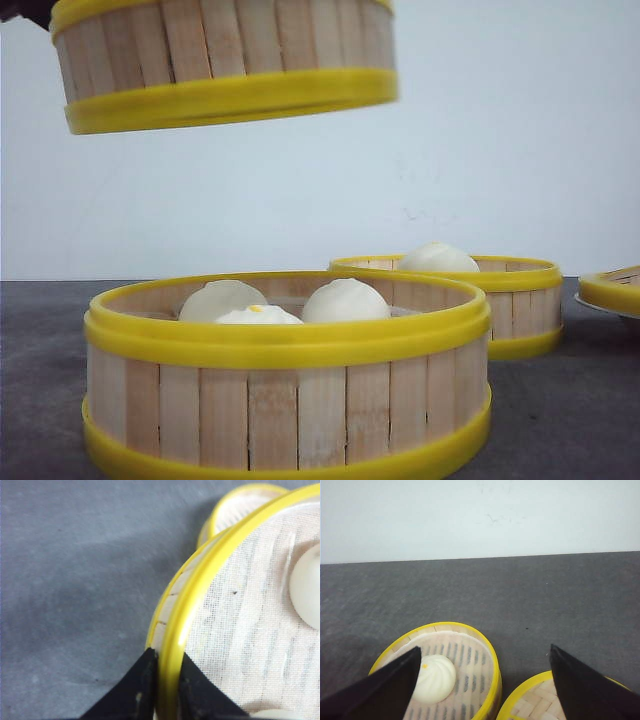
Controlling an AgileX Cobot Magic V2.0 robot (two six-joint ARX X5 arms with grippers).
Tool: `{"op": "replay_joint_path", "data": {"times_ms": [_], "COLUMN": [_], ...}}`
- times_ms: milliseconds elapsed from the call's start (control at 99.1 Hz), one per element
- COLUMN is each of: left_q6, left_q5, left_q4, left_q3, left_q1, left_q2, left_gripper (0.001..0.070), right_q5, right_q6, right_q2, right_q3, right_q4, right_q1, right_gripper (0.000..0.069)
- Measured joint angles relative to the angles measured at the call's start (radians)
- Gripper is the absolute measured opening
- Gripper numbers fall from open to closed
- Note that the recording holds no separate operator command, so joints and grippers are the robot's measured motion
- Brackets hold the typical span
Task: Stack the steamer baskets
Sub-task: 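Lift the grasped basket and lower it onto the nearest basket with the left gripper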
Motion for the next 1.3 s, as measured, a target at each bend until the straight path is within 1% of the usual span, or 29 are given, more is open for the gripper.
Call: {"op": "replay_joint_path", "data": {"times_ms": [61, 202, 454, 616, 737, 908, 1302], "left_q6": [0.0, 0.0, -0.017, -0.035, -0.039, -0.051, -0.061], "left_q5": [-0.02, -0.038, -0.045, -0.047, -0.043, -0.014, -0.007], "left_q4": [0.002, 0.005, 0.107, 0.134, 0.138, 0.147, 0.159], "left_q3": [-0.014, -0.067, -0.203, -0.255, -0.26, -0.26, -0.261], "left_q1": [-0.031, -0.071, -0.105, -0.111, -0.111, -0.116, -0.146], "left_q2": [0.0, 0.0, 0.0, 0.003, 0.021, 0.059, 0.121], "left_gripper": [0.0025, 0.0025, 0.0025, 0.0025, 0.0025, 0.0025, 0.0025], "right_q5": [0.0, 0.0, 0.0, 0.0, 0.0, 0.0, 0.0], "right_q6": [0.0, 0.0, 0.0, 0.0, 0.0, 0.0, 0.0], "right_q2": [0.0, 0.0, 0.0, 0.0, 0.0, 0.0, 0.0], "right_q3": [0.0, 0.0, 0.0, 0.0, 0.0, 0.0, 0.0], "right_q4": [0.0, 0.0, 0.0, 0.0, 0.0, 0.0, 0.0], "right_q1": [0.0, 0.0, 0.006, 0.019, 0.026, 0.029, 0.029], "right_gripper": [0.0509, 0.0509, 0.0509, 0.0509, 0.0509, 0.0509, 0.0509]}}
